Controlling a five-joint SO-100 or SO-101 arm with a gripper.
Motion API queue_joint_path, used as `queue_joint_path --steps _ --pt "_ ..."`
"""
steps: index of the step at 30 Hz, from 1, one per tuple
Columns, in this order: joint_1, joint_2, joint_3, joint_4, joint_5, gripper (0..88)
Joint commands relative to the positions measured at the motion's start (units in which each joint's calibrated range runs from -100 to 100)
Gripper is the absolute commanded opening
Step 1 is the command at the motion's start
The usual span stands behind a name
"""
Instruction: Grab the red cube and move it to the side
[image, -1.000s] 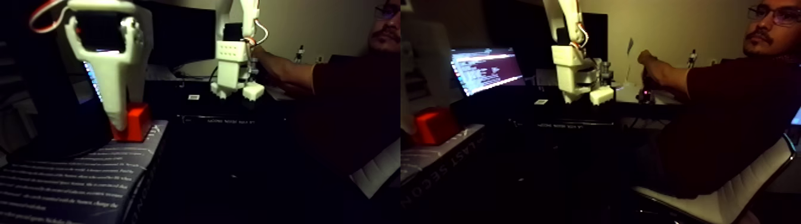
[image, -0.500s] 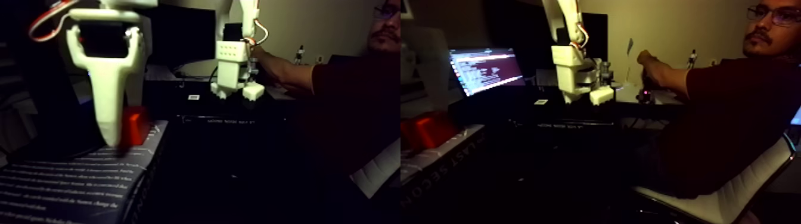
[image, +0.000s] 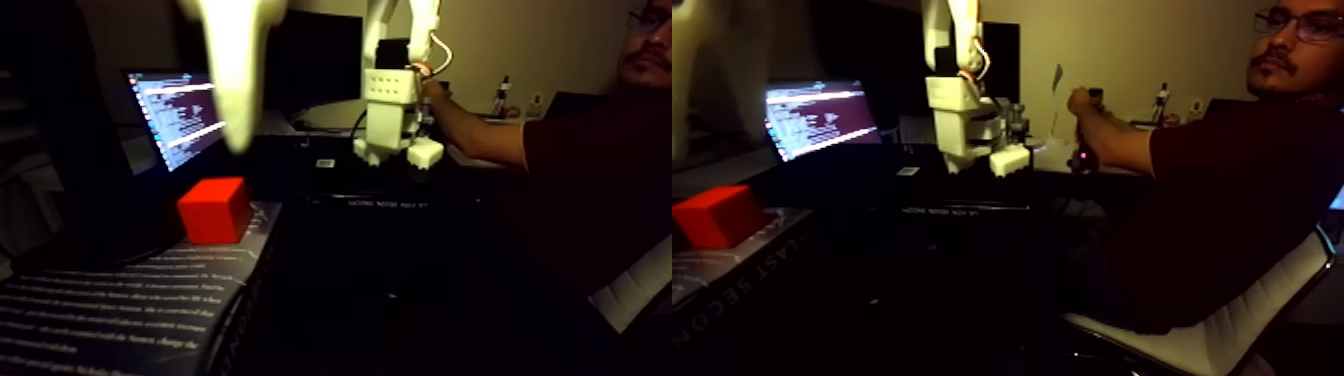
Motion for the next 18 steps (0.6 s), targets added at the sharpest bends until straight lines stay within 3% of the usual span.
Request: queue_joint_path --steps 1,5,9,14,16,18 --pt "-4.4 -6.9 0.0 5.1 -0.3 31.7" --pt "-10.3 -13.7 0.2 7.9 -3.6 30.9" --pt "-18.1 -20.1 4.7 5.7 -9.7 22.3" --pt "-26.9 -30.6 19.7 -5.7 -22.3 0.0" --pt "-29.5 -35.9 28.3 -12.4 -27.0 2.1" --pt "-32.2 -42.1 38.2 -19.0 -28.8 1.5"
